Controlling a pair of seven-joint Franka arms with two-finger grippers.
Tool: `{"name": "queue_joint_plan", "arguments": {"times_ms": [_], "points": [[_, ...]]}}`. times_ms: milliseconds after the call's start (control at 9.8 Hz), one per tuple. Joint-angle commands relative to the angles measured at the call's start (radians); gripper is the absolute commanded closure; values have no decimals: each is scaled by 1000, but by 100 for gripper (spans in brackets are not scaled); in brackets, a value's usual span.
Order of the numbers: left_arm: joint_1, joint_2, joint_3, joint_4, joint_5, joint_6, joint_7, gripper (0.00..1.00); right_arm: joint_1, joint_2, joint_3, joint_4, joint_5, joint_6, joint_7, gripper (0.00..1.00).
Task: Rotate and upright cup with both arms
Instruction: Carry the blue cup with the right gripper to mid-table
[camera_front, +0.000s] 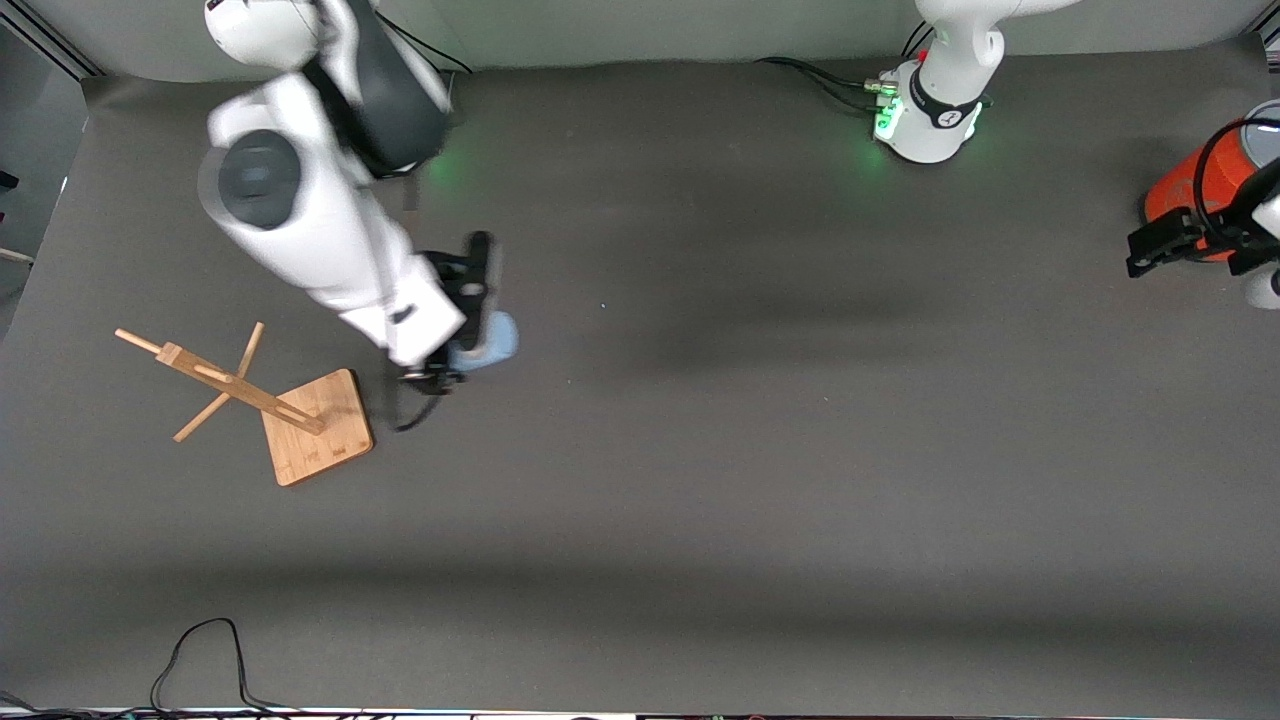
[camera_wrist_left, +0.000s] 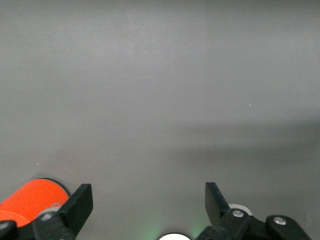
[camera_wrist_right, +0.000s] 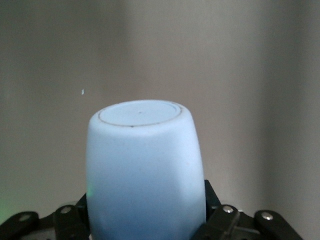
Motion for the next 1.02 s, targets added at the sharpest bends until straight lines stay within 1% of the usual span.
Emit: {"name": "queue_joint_plan", "arguments": {"times_ms": [0,102,204,306,510,612,714,816,918], "points": [[33,13,-5,9,6,5,-1,0,101,94,-15,19,3,124,80,66],[37,14,-5,5,5,-2,-1,0,132,131,-13,19,1,187,159,68],[72,33,-4,2,-4,-8,-4,0,195,194,-15,25,-2,271,256,68],[80,40,-4,0,-7,-8,-4,0,216,252,-15,57,-2,314,296,68],[97,106,-4,2,-6,-18,-3,0,259,354,-16,138,-32,360,374,68],[97,134,-4,2,-7,-14,-3,0,263,415,-15,190,-61,362,402,68],[99,158,-5,-1,-9,-18,-4,0,276,476,-15,232,-71,380,422,68],[99,177,-5,-15,-21,-22,-4,0,290,524,-16,258,-71,411,442,68],[91,183,-7,-27,-21,-17,-6,0,302,550,-16,260,-72,437,452,68]]}}
